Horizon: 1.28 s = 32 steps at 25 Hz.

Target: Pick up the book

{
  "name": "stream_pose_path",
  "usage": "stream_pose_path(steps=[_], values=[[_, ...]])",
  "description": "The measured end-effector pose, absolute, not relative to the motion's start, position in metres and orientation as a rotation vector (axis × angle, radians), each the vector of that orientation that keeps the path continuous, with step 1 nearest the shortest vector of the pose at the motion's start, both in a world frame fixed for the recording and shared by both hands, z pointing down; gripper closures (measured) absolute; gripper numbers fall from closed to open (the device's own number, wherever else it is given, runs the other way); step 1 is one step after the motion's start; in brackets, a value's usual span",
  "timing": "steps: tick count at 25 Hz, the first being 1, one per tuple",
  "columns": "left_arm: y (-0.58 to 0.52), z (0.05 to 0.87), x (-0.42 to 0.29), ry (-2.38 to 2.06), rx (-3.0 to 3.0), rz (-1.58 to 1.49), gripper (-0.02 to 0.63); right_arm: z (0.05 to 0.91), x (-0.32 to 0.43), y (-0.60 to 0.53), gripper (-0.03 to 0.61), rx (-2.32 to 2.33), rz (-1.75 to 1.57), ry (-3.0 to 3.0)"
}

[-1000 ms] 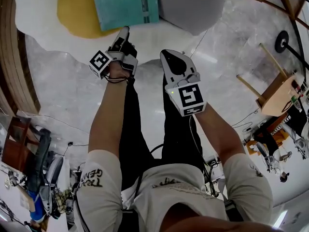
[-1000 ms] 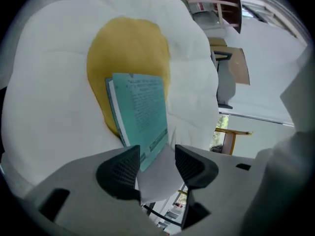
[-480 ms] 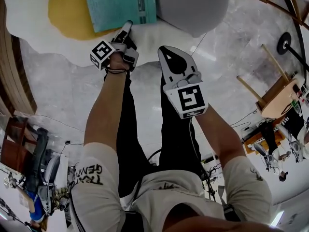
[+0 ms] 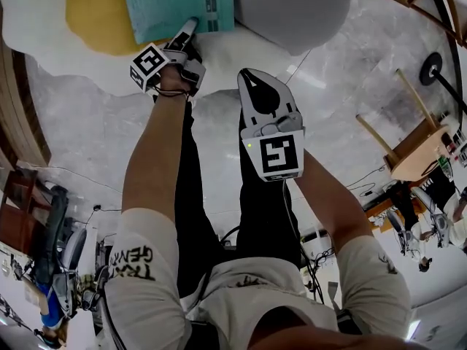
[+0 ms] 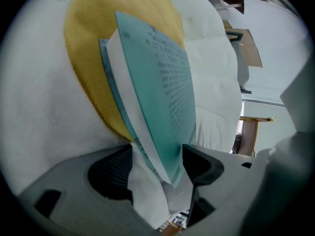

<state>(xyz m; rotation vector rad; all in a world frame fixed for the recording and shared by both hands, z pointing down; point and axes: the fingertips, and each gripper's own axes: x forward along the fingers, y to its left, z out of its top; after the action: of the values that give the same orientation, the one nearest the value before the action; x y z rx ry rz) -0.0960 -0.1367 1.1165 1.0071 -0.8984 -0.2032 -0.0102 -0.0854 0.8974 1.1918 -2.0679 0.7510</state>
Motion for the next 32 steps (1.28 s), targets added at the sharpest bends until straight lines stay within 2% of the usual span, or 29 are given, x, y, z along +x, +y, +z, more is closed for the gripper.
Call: stream_pose_path(steps=[2,7,17,24,32], values=[[-0.142,1.118,-0.096,-0.905,0.989,-0.195,0.284,0.897,-0.011,-0.086,0.551,1.194,0.754,-2.063],[-0.14,1.125,-0.092,-0.93,0.952,-0.164,0.282,0.899,-0.006,-0.088,0.551,1.184,0.743,-2.061],[-0.146,1.088,-0.101,-0.934,0.985,-0.281,0.39,0.88,-0.008,-0.087,0.551,1.217,0.756,-2.08],[-0.155,1.051,-0.11,-0.928,1.003,-0.414,0.42,0.855,-0.012,-0.092,0.551,1.215,0.75,-2.117],[-0.178,0.975,-0.1,-0.848,1.086,-0.527,0.426,0.813,-0.007,-0.11,0.551,1.278,0.717,-2.129]])
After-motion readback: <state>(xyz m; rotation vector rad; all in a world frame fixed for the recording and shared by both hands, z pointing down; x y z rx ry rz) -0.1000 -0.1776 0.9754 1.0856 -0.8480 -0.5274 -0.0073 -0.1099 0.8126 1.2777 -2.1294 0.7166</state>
